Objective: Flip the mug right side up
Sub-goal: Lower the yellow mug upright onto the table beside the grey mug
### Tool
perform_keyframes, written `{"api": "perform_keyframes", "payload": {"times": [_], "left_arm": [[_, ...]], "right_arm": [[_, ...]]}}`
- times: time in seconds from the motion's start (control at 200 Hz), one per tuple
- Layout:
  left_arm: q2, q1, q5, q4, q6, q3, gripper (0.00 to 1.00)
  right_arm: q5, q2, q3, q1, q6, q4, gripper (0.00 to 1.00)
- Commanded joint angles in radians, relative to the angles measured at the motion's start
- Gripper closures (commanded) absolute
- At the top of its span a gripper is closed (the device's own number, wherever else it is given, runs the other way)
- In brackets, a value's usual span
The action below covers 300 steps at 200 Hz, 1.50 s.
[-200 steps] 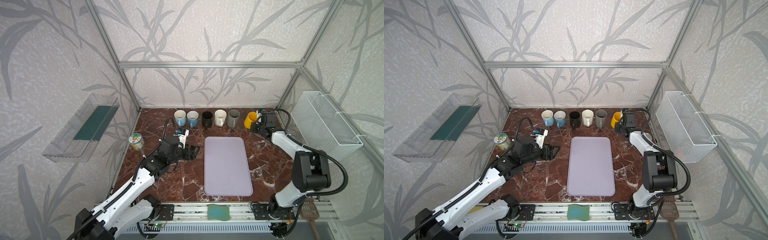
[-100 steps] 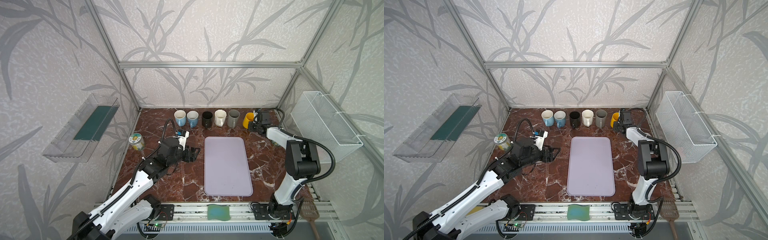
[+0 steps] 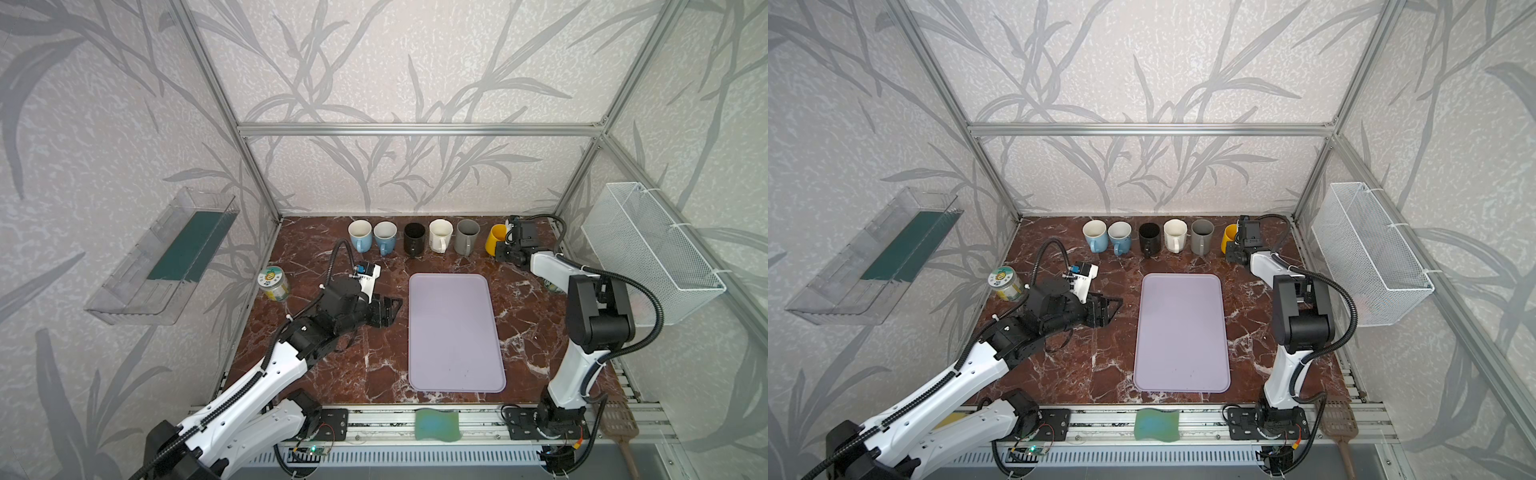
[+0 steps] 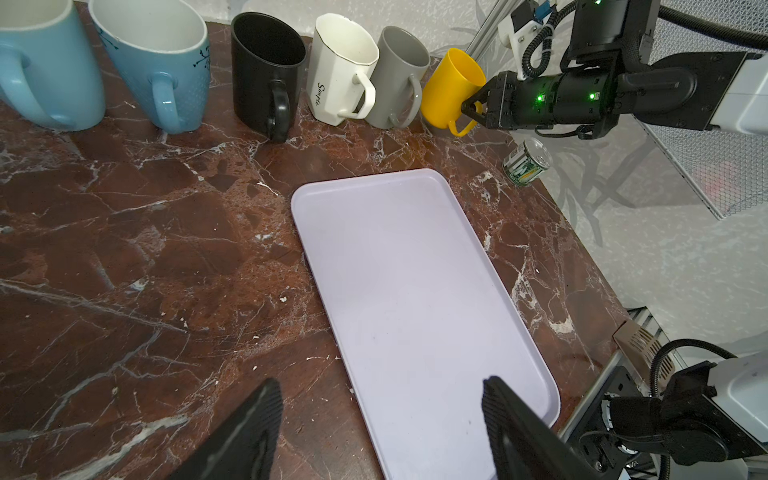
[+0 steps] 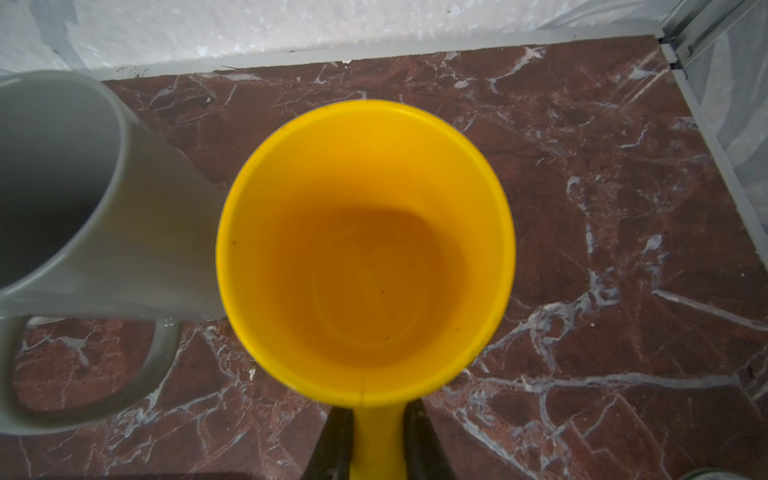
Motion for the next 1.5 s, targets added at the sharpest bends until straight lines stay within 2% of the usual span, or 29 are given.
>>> {"api": "perform_keyframes", "payload": {"times": [0.0,0.87,1.165,1.495], "left_arm": [[-0.007,-0.007,-0.028,-0.007,-0.001,-0.005,0.22],[-0.072,-0.028,-0.065,-0.097,0.0,-0.01,0.22],[-0.076,-0.03,-0.068,-0.111,0.005,-0.003,0.22],[-0.054,-0.031,-0.057,-0.108,0.008,0.006,0.22]], "right_arm": [[0.025,0.002,0.054,-0.001,-0.005,0.087,1.0],[0.047,0.103,0.129,0.029,-0.004,0.079,1.0],[0.106,0.117,0.163,0.045,-0.012,0.042,1.0],[0.099,0.132,0.196,0.045,-0.019,-0.017,1.0]]}}
